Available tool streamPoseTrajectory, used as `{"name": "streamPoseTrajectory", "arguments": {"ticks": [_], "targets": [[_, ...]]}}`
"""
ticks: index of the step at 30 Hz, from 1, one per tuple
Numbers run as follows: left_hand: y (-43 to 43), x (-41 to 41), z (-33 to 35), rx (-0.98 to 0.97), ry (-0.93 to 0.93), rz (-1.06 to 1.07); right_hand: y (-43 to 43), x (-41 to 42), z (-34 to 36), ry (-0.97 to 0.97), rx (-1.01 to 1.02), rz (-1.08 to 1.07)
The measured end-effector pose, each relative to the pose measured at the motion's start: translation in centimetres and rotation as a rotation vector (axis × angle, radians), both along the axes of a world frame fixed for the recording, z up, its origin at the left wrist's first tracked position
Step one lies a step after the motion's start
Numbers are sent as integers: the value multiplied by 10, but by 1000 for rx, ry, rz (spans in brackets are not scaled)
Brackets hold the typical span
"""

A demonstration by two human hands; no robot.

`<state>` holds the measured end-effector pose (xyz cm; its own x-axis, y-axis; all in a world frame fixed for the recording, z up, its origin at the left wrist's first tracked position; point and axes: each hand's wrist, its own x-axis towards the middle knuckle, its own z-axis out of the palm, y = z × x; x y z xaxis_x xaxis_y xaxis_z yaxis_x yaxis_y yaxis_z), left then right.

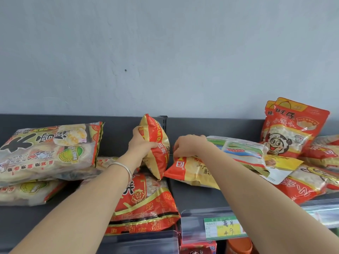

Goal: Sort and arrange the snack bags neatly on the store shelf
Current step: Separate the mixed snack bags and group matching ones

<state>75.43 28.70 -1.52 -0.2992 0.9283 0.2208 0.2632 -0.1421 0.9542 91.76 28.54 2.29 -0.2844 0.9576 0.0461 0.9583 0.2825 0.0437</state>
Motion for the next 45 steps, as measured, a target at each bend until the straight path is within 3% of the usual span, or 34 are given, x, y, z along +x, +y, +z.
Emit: {"name": "streamPoseTrajectory", "arguments": {"ticks": [5, 9, 11, 14, 18, 20, 22, 26, 33, 38, 41, 43, 45], "targets": [[0, 9, 0, 86, 5, -18, -4, 18, 9, -284, 148, -174], [-4, 11, 4, 187, -64, -24, -4, 29, 9, -294, 165, -180], [-8, 12, 9, 250, -131, -44, 2, 32, 7, -137, 108, -132], [-8, 13, 16, 280, -233, -96, 13, 38, 10, 246, 10, -73], [1, 16, 15, 200, -346, -195, 14, 37, 24, 776, -73, 14], [8, 21, 11, 109, -300, -219, 15, 37, 28, 894, -148, 23], [16, 24, 5, 40, -181, -155, 19, 39, 25, 825, -166, 29], [26, 24, -3, -5, 71, 175, 24, 38, 13, 366, -119, 52], [32, 25, -5, -57, 180, 9, 29, 38, 8, 124, -110, 17], [37, 30, -3, -81, 347, 182, 34, 52, 10, 167, -53, -32], [25, 43, 3, 160, 640, 366, 35, 64, 6, 225, 83, -87], [19, 54, 10, 272, 764, 281, 35, 70, 2, 257, 171, -125], [13, 67, 15, 207, 749, 43, 34, 73, 0, 271, 236, -159]]}}
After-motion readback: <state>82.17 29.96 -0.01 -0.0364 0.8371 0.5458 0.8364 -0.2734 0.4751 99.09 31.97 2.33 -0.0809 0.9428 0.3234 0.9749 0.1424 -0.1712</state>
